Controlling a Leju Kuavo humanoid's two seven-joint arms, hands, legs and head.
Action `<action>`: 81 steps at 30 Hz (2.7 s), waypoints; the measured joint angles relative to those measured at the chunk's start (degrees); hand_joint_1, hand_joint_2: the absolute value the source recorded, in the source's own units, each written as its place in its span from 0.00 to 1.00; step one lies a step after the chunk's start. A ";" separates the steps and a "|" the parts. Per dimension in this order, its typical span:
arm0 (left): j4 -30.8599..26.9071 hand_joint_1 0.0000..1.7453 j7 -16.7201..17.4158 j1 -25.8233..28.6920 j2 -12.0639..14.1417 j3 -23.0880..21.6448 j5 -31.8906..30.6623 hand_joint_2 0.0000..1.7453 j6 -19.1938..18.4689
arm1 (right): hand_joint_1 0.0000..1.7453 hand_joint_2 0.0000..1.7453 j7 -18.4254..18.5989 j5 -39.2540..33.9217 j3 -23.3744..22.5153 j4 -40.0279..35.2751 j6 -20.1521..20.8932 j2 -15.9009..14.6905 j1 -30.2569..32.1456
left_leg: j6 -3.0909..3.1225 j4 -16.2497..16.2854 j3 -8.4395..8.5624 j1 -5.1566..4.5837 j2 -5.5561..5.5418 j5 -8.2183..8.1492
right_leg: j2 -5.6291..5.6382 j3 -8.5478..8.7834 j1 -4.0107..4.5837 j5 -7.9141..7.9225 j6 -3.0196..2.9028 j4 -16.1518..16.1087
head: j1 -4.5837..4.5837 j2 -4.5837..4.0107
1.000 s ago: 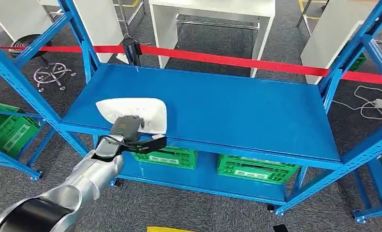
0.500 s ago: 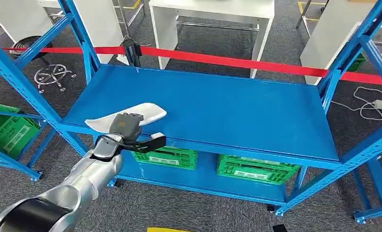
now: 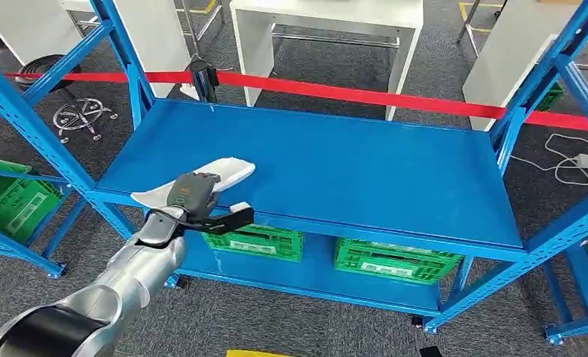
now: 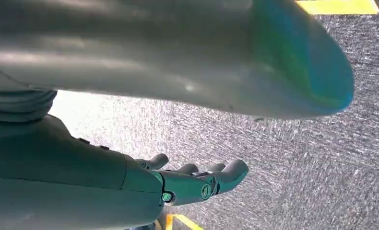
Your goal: Take the parts from the cabinet and place them on the table.
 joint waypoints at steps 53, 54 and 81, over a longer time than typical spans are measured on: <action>-12.48 1.00 -18.27 -10.99 -6.91 0.39 11.26 1.00 1.35 | 0.00 0.00 -1.33 0.48 -4.17 -0.02 -0.33 0.31 -0.17 | 0.37 0.94 5.01 -0.45 0.34 -5.56 | 0.18 -9.02 -0.98 6.89 0.35 2.64 | 0.11 0.00; -12.50 1.00 -18.27 -11.06 -6.88 0.37 11.76 1.00 1.35 | 0.00 0.00 -1.31 0.48 -4.20 0.00 -0.33 0.37 -0.19 | 0.45 0.58 4.97 -0.71 0.39 -5.48 | 0.16 -9.02 -1.05 7.36 0.69 2.24 | 0.11 0.00; -13.18 1.00 -16.61 -12.06 -5.38 -2.95 13.42 1.00 -1.79 | 0.00 0.00 -1.22 0.68 -4.68 -0.02 -0.15 0.09 -0.41 | -1.06 4.24 5.56 0.74 0.24 -7.11 | -0.14 -11.08 -0.76 8.16 -0.48 2.86 | 0.22 0.00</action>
